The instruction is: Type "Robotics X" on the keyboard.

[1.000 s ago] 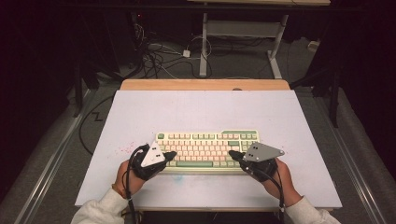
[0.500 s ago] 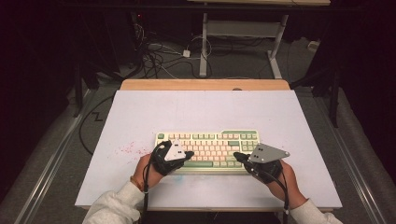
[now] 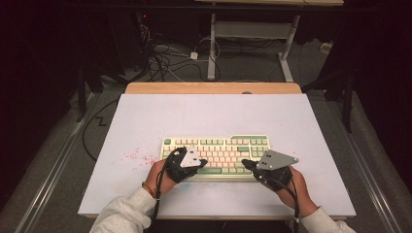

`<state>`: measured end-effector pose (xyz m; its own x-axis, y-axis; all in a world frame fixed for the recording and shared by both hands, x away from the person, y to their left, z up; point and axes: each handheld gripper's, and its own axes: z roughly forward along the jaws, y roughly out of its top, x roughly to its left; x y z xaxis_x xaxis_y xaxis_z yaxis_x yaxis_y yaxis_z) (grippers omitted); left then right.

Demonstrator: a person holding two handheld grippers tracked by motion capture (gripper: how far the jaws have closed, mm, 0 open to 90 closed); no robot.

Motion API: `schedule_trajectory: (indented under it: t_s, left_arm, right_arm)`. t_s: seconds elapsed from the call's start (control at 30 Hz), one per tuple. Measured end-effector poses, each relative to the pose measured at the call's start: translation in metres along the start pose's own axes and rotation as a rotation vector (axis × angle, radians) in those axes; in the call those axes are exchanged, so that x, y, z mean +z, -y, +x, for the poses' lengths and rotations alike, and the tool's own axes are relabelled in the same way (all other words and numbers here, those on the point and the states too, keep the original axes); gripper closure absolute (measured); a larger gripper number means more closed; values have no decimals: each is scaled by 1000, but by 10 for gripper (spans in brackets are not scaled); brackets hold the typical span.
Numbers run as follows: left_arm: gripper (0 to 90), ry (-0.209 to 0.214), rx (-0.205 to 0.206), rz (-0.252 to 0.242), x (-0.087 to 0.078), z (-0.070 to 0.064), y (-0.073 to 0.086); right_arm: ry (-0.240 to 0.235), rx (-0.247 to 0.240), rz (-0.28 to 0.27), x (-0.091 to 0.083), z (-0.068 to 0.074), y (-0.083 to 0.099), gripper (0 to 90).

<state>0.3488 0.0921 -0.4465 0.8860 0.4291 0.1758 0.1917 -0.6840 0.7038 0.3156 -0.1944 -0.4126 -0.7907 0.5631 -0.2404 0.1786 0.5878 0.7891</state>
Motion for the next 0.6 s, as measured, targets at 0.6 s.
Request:
schedule_trajectory:
  t_s: [0.6]
  left_arm:
    - [879, -8, 0, 33, 8, 3, 2]
  right_arm:
    - [-7, -5, 11, 3, 1, 1, 900]
